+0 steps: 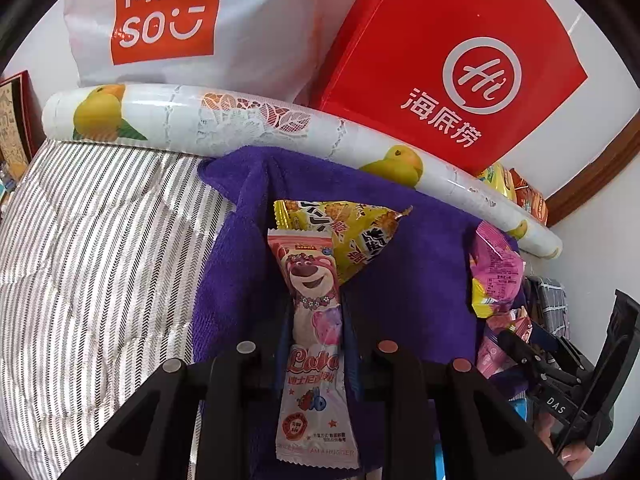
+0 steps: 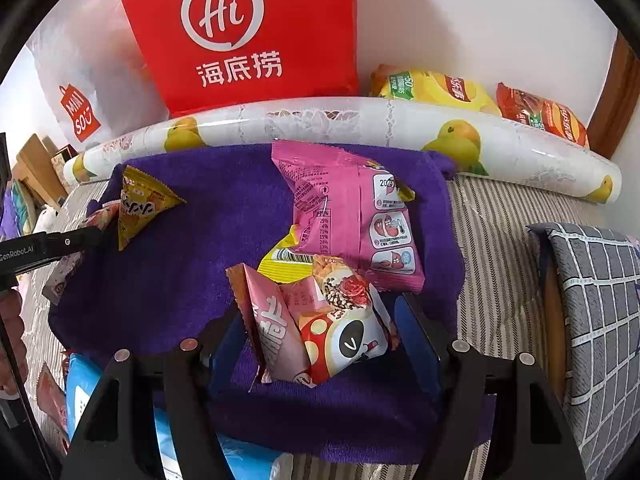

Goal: Organize snacks
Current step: 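Lower the panda bag onto the towel with the right tool while the left tool lowers the lollipop, then move both open tools back toward the remaining snacks on the bed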

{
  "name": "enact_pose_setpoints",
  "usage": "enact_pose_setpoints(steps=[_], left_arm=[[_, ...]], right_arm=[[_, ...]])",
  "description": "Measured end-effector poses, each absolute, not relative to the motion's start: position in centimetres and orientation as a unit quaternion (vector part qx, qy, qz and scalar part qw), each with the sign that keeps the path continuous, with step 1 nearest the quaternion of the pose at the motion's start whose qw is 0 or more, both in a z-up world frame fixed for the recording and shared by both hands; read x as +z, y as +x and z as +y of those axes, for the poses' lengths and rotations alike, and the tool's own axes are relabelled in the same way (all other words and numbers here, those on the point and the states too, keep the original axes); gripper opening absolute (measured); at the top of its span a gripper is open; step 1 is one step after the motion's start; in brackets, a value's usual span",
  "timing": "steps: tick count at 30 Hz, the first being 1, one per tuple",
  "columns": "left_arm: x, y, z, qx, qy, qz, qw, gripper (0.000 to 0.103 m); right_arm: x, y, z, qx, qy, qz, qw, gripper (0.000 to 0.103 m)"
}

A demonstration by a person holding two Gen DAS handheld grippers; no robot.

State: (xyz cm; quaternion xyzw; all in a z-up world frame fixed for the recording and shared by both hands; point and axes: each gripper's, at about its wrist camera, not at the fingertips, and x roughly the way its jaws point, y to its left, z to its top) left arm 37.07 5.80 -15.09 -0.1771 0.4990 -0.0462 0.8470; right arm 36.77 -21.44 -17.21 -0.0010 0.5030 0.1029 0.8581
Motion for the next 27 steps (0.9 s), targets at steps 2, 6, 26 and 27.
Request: enact_pose_setpoints(steps=[2, 6, 26, 27], left_arm=[[-14.7, 36.9, 5.8, -0.045, -0.174, 0.498, 0.848, 0.023], [-13.9, 36.3, 5.9, -0.049, -0.175, 0.496, 0.849, 0.028], [-9.5, 27.4, 8.0, -0.046, -0.149, 0.465, 0.871, 0.056], [-9.5, 27.0, 8.1, -0.046, -0.148, 0.466, 0.871, 0.056]], right_arm=[[-16.8, 36.6, -21.5, 0.103, 0.001, 0.501, 0.859, 0.073], [-15.4, 35.5, -21.5, 0.099, 0.002, 0.491, 0.865, 0.073], [-9.7, 26.4, -19.1, 0.117, -0.003, 0.452, 0.884, 0.074], [-9.6, 25.4, -18.8, 0.118, -0.005, 0.451, 0.885, 0.074]])
